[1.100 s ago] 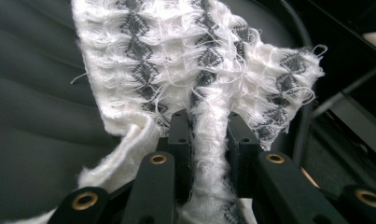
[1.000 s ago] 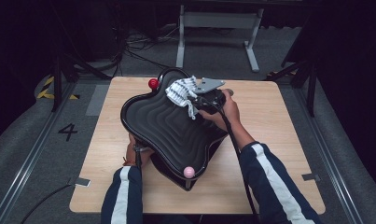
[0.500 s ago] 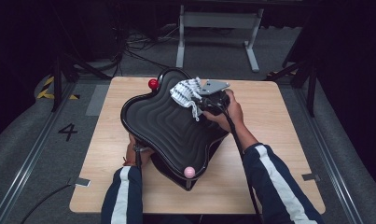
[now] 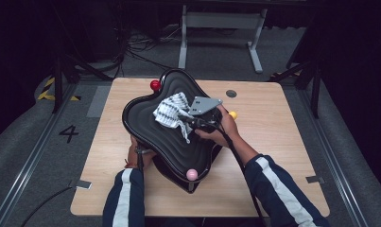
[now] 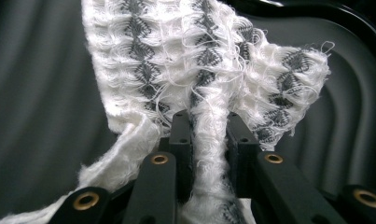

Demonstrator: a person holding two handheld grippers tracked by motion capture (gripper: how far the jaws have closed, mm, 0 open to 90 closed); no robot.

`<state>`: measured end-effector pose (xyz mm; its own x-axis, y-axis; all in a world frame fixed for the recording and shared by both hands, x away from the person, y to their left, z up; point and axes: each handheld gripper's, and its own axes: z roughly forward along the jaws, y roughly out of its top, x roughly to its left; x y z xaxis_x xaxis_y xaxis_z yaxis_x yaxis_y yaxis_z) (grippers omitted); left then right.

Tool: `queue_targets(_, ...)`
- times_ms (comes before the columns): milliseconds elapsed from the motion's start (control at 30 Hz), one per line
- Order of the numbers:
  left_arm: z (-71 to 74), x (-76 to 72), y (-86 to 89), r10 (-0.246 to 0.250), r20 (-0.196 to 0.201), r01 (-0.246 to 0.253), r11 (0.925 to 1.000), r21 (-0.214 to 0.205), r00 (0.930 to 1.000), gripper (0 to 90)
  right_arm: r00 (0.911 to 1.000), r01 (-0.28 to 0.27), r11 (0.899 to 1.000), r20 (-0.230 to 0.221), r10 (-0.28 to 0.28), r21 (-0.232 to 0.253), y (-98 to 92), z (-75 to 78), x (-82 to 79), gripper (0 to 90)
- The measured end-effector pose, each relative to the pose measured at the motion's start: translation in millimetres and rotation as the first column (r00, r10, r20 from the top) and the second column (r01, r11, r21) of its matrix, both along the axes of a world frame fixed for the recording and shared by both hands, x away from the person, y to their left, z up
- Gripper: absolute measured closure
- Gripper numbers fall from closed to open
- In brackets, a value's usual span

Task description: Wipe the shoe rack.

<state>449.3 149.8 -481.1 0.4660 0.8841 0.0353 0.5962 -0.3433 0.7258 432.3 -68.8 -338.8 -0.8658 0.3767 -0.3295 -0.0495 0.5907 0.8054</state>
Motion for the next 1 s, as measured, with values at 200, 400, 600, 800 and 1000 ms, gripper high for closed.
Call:
queue_targets(200,0.0,-0.1,0.0,0.002,0.000,-0.002,1.0000,0.001,1.0000,50.7,0.9958,-0.091,0.996,-0.002,0.091,0.002,14.3,-0.1,-21.2,75.9)
queue_targets(400,0.0,-0.1,0.2,0.004,0.000,-0.004,1.0000,0.001,1.0000,50.8,0.9942,-0.106,0.994,0.015,0.107,-0.019,19.6,0.1,-26.8,76.1)
queue_targets(600,0.0,-0.1,0.3,0.004,0.000,-0.004,1.0000,0.001,1.0000,50.8,0.9966,-0.079,0.997,0.024,0.079,-0.025,14.0,1.0,-19.6,75.9)
queue_targets(800,0.0,0.0,0.3,0.004,0.000,-0.004,1.0000,0.001,1.0000,50.8,0.9998,0.014,1.000,0.015,-0.014,-0.024,-0.1,1.0,0.3,76.1)
queue_targets(1000,0.0,0.0,0.3,0.004,0.000,-0.004,1.0000,0.001,1.0000,50.7,0.9887,0.149,0.988,-0.007,-0.150,-0.026,-22.5,-0.9,26.7,76.2)
